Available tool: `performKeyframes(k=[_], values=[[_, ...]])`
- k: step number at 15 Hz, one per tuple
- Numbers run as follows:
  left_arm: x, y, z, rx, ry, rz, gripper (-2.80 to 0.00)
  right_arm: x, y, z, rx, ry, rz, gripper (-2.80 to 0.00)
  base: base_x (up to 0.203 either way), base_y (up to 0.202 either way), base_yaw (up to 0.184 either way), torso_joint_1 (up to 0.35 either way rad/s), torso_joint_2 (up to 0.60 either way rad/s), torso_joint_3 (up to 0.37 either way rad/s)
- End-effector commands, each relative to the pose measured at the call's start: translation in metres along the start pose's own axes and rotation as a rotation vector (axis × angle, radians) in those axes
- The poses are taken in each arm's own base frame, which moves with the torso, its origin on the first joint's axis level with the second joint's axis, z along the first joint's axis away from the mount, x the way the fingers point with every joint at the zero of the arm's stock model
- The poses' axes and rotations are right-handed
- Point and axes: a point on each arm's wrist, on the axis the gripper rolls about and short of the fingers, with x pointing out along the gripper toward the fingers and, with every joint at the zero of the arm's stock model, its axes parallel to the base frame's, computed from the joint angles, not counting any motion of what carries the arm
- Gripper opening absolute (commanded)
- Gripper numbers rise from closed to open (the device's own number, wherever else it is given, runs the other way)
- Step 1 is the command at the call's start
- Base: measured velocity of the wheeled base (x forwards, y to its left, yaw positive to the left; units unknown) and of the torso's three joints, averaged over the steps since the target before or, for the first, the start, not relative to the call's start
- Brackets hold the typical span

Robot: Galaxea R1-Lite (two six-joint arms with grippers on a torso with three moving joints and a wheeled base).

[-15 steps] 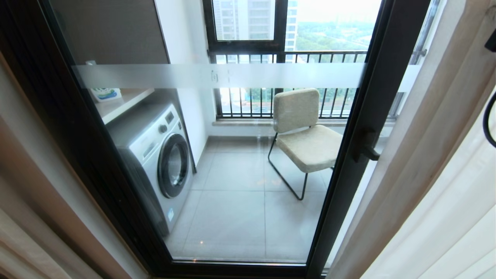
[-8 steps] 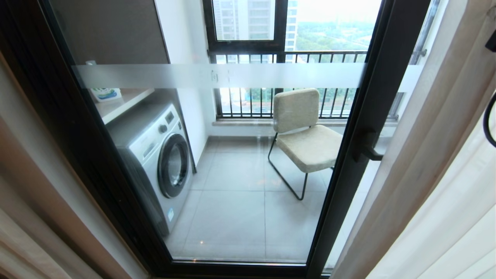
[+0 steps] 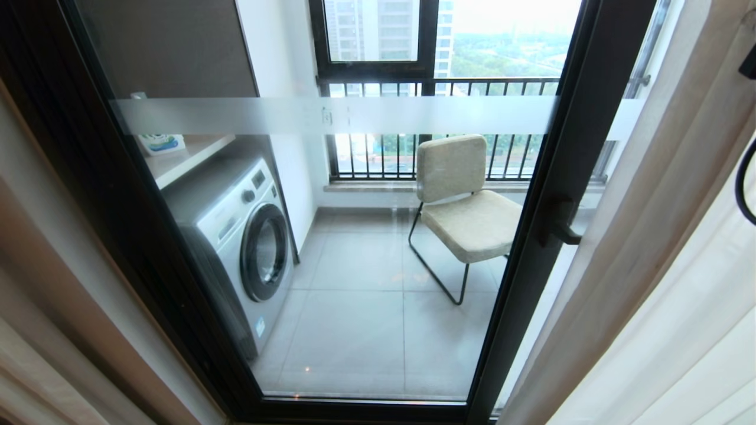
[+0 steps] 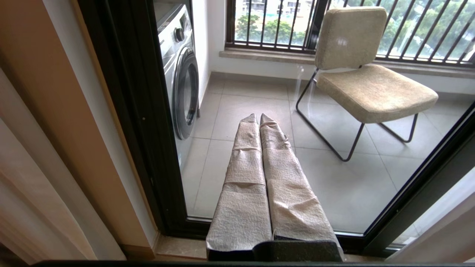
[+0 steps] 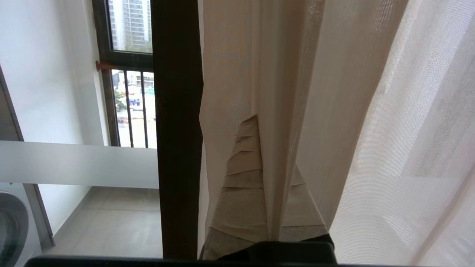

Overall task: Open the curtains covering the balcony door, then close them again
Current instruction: Pull the inner curtains open on both sides

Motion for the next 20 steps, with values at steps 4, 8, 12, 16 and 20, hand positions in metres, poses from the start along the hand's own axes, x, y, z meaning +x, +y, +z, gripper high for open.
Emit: performKeyframes(k=[4,8,12,16,20], values=[[0.0000,0.0000,0.0000,0.000,-0.001,0.000,-2.80,-0.0001,0.0002,-0.0019,-0.001,0.005,0.000,-2.80,0.000,0.000,0.000,0.000,0.00,0.000],[0.0000,0.0000,0.0000,-0.001,-0.001,0.001,-2.80,0.0003,0.0002,-0.0023,-0.001,0.005,0.000,-2.80,0.000,0.000,0.000,0.000,0.00,0.000],[0.0001,0.0000,0.0001,-0.002,0.001,0.002,-2.80,0.0001,0.0004,-0.0039,0.000,0.011,0.000,-2.80,0.000,0.000,0.000,0.000,0.00,0.000],[0.0001,0.0000,0.0001,-0.002,0.001,0.000,-2.80,0.0001,0.0003,-0.0041,0.000,0.012,-0.001,-2.80,0.000,0.000,0.000,0.000,0.00,0.000],[0.0000,0.0000,0.0000,-0.002,-0.001,0.001,-2.80,-0.0009,0.0006,-0.0075,-0.001,0.024,-0.001,-2.80,0.000,0.000,0.000,0.000,0.00,0.000]])
